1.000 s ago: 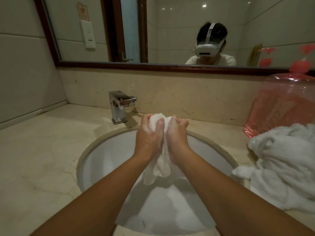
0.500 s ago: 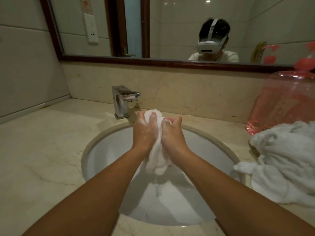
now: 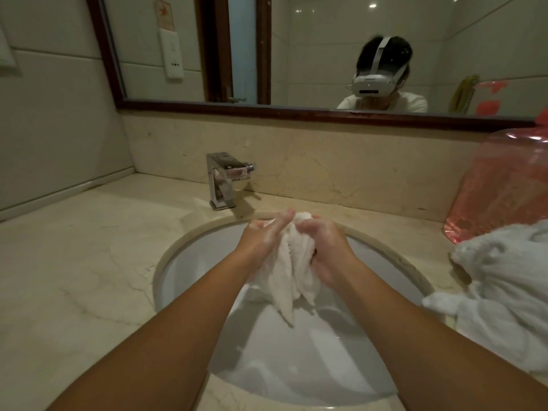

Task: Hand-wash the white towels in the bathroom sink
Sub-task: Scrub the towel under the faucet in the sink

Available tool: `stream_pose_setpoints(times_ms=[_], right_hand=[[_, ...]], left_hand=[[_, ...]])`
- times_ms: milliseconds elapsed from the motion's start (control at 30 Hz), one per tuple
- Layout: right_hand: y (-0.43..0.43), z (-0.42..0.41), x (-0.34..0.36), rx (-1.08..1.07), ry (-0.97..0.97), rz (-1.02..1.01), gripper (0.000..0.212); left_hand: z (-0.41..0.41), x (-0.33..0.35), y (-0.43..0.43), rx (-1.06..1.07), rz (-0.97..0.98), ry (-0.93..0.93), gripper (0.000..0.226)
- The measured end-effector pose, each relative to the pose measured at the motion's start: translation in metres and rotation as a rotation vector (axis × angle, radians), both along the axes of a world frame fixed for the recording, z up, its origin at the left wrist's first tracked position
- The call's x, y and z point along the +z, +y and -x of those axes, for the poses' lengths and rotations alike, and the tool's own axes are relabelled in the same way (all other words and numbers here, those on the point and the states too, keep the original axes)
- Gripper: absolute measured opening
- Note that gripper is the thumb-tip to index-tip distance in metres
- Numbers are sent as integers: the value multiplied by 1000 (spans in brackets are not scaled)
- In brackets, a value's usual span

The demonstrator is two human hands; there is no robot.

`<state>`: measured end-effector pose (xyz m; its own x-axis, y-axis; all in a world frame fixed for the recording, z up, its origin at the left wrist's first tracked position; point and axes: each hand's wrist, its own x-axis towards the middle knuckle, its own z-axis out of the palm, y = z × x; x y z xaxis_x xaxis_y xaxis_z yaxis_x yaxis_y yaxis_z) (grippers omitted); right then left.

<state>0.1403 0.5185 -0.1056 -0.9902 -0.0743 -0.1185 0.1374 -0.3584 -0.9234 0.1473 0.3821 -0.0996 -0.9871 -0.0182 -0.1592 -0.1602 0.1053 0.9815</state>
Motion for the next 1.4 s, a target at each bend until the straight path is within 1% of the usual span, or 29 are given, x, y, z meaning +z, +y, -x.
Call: stream_pose_setpoints(times_ms=[33, 67, 133, 167, 267, 300, 333, 400, 467, 500, 533, 600, 633, 667, 700, 733, 767, 833, 867, 933, 1000, 1067, 1100, 1167, 1200, 1267, 1300, 1367, 1400], right_hand=[[0, -1, 1, 11, 18, -5, 64], [2, -3, 2, 5, 27, -41, 62], [9, -6, 0, -32, 9, -147, 44], [13, -8, -2, -23, -25, -205, 40], [21, -12, -12, 153, -264, -427, 43], [21, -13, -15, 202, -333, -452, 41], [20, -15, -15, 231, -372, -440, 37], [17, -13, -14, 225, -355, -386, 28], [17, -10, -13, 155, -306, -296, 34], [18, -8, -12, 128, -278, -219, 44], [19, -6, -11, 104, -253, -137, 55], [21, -2, -8, 72, -194, -8, 74], [22, 0, -7, 76, -163, 39, 75], [22, 0, -6, 86, -146, 69, 73], [22, 2, -6, 95, -128, 87, 72], [21, 2, -6, 96, -111, 101, 71], [21, 2, -6, 93, -91, 119, 66], [20, 0, -5, 61, -74, 105, 47], [21, 0, -6, 50, -75, 87, 40], [21, -3, -4, 70, -77, 62, 35], [20, -3, 1, 69, -65, 99, 36], [19, -1, 5, -5, -24, 183, 58], [19, 0, 7, -40, 7, 212, 67], [17, -2, 12, -83, 82, 220, 69], [16, -4, 14, -83, 120, 206, 67], [14, -11, 18, -63, 155, 174, 60], [14, -13, 20, -60, 164, 141, 54], [18, -15, 22, -94, 173, 27, 38], [21, -16, 22, -136, 171, -35, 32]], left_hand=[[3, -2, -3, -4, -35, -53, 89], [6, -2, -7, -4, -70, -73, 84], [8, -3, -14, -16, -128, -103, 68], [9, -3, -16, -37, -131, -129, 68], [7, -6, -16, -92, -120, -192, 66], [6, -6, -15, -108, -116, -204, 63], [4, -4, -14, -115, -102, -209, 61], [2, -4, -13, -112, -59, -184, 55], [0, -3, -12, -140, -31, -165, 50], [1, -4, -11, -150, -8, -151, 56], [3, -7, -10, -138, 45, -130, 70], [12, -16, -10, -101, 108, -106, 108], [16, -20, -10, -91, 107, -108, 120], [17, -22, -10, -78, 106, -96, 124], [14, -19, -8, -74, 104, -66, 122], [9, -13, -7, -67, 89, -6, 114], [3, -8, -6, -57, 69, 59, 99], [3, -4, -8, -49, 3, 154, 73], [4, -5, -9, -49, -31, 185, 68], [0, 0, -9, -31, -87, 245, 65], [0, 3, -8, -21, -109, 280, 58], [-4, 6, -5, -65, -108, 262, 46], [-6, 7, -1, -90, -103, 250, 51], [-10, 7, 5, -80, -74, 211, 77], [-13, 7, 7, -61, -69, 211, 77], [-16, 9, 8, -16, -76, 247, 52], [-15, 11, 8, 13, -75, 250, 53], [-11, 12, 3, 100, -133, 246, 83], [-5, 8, -3, 150, -198, 246, 91]])
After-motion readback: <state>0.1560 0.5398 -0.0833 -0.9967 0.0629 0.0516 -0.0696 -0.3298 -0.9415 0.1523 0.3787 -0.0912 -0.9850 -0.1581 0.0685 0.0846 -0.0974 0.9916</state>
